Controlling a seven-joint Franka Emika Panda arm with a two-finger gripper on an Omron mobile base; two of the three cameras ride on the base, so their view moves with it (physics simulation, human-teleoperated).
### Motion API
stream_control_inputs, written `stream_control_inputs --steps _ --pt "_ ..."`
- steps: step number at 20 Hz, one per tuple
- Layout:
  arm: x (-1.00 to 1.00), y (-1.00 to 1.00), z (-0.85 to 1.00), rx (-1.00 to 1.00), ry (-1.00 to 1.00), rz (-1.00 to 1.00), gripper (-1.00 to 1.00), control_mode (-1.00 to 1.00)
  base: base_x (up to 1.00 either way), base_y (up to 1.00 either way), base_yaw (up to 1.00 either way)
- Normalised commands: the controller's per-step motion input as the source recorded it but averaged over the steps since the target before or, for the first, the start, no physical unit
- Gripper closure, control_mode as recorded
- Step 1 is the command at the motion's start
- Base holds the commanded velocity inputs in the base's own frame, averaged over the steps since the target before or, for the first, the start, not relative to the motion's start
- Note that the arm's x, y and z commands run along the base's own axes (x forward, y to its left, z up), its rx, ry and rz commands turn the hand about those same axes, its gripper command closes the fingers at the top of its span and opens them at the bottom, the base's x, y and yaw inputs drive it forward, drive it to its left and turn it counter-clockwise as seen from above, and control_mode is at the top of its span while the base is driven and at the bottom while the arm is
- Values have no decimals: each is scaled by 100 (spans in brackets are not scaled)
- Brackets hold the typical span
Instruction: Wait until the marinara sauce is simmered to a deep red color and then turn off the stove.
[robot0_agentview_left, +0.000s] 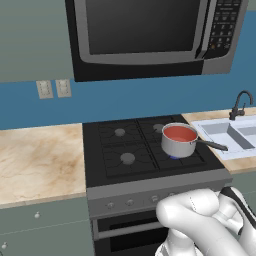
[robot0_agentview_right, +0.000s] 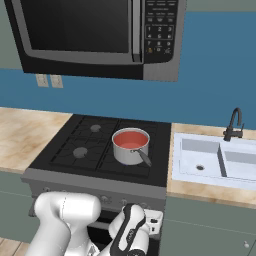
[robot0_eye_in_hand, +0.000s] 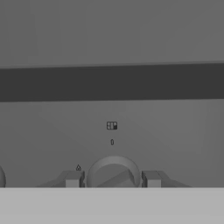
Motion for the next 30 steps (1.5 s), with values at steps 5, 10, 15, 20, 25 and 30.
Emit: stream_control_inputs --steps 5,10,15,20,25,30 --pt "0 0 0 1 -1 0 100 -100 0 0 0" --pt "0 0 0 4 0 0 100 -100 0 0 0" --pt "0 0 0 7 0 0 100 -100 0 0 0" --pt "0 0 0 7 0 0 100 -100 0 0 0" --pt "0 0 0 8 0 0 100 -100 0 0 0" --pt "0 0 0 7 0 0 100 -100 0 0 0"
